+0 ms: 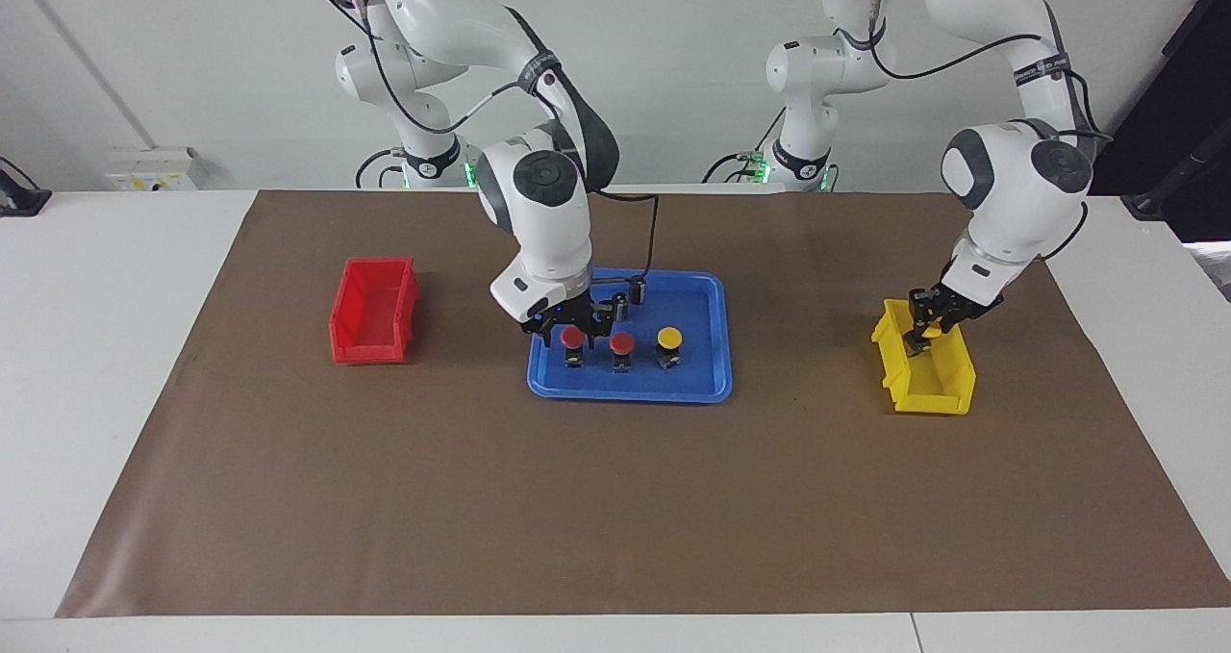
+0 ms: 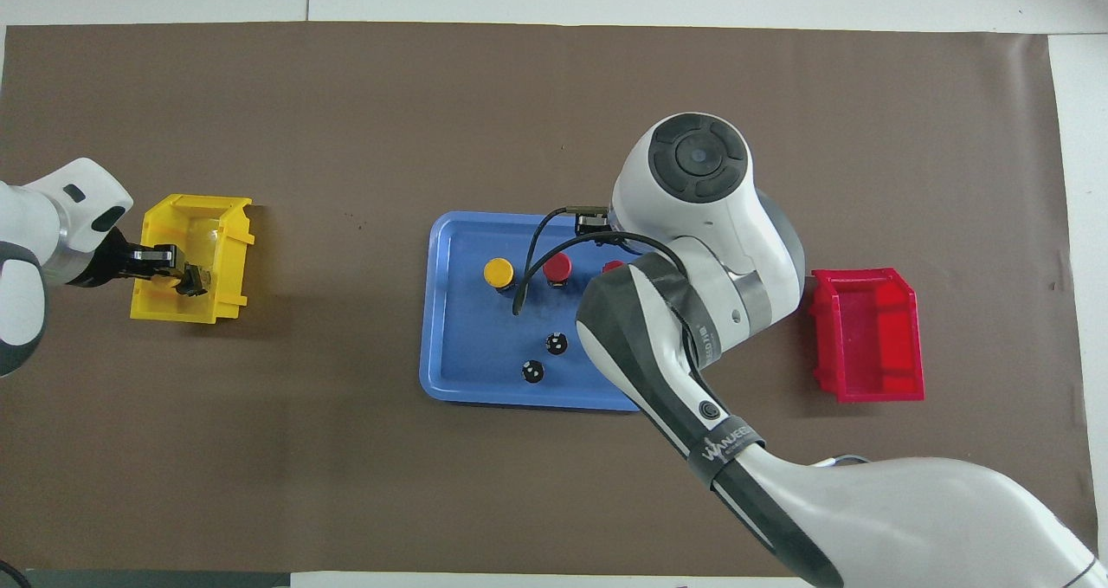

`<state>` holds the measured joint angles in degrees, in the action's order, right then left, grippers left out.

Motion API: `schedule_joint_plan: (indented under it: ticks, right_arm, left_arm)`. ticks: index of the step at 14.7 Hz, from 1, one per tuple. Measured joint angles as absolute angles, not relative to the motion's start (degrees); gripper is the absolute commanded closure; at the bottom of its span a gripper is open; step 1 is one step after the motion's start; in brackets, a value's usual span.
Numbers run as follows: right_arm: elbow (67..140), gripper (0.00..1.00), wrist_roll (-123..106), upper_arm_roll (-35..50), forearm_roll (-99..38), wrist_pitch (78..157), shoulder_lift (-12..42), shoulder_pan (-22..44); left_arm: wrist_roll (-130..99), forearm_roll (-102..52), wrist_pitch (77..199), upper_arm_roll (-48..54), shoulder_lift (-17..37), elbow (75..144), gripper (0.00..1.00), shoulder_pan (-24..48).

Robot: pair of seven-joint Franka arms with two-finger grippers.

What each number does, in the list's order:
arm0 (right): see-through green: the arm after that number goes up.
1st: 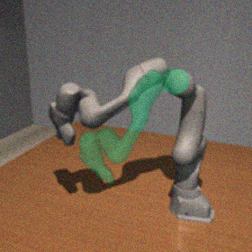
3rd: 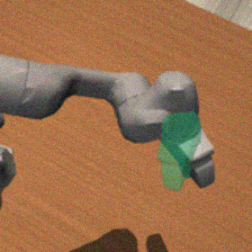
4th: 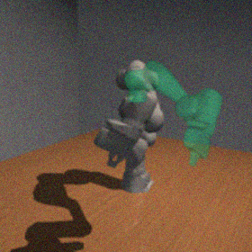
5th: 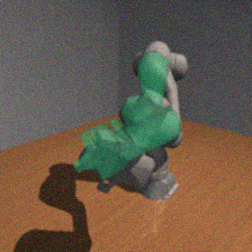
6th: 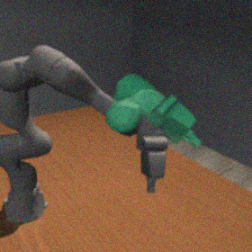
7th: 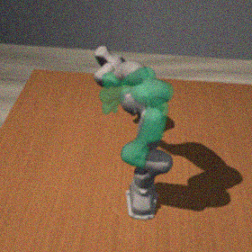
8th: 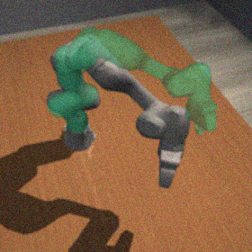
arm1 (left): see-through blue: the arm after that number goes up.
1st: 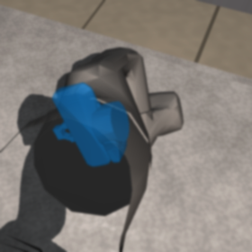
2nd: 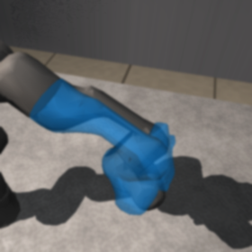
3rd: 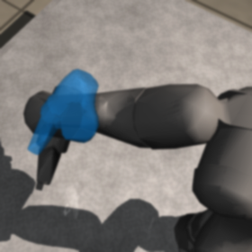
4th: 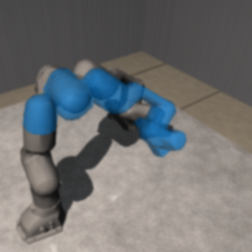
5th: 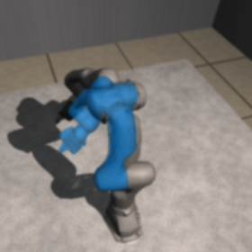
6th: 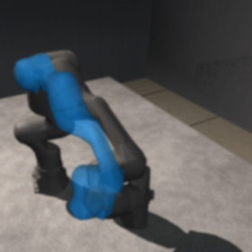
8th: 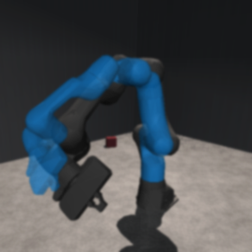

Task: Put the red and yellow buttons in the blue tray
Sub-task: 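Place the red button in the tray while the left gripper grasps yellow, then carry the second yellow button into the tray with the left gripper and release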

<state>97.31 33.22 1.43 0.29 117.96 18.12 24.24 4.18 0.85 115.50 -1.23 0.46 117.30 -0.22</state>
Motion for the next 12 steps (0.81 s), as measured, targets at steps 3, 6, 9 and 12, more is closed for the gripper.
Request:
schedule_joint_plan:
  ticks: [3, 6, 9, 12]
  right_arm:
    - [95.36, 0.00, 30.42, 1.33, 2.08, 111.08, 12.84, 17.70]
    - [91.80, 0.00, 24.13, 1.17, 2.12, 100.30, 7.59, 10.84]
    - [90.33, 0.00, 18.56, 1.13, 2.12, 94.49, 4.15, 6.06]
    - [90.20, 0.00, 16.30, 1.13, 2.12, 91.44, 1.85, 3.44]
  left_arm:
    - [-1.09, 0.75, 102.41, -0.35, -2.40, 106.13, 0.99, 3.34]
    - [-14.08, -0.22, 107.02, 0.56, -1.93, 106.82, 0.99, 13.11]
    - [-19.03, -2.16, 113.48, 0.90, 2.89, 109.24, 0.99, 19.67]
    - [-21.60, -3.18, 119.63, 0.91, 6.43, 110.72, 0.99, 24.03]
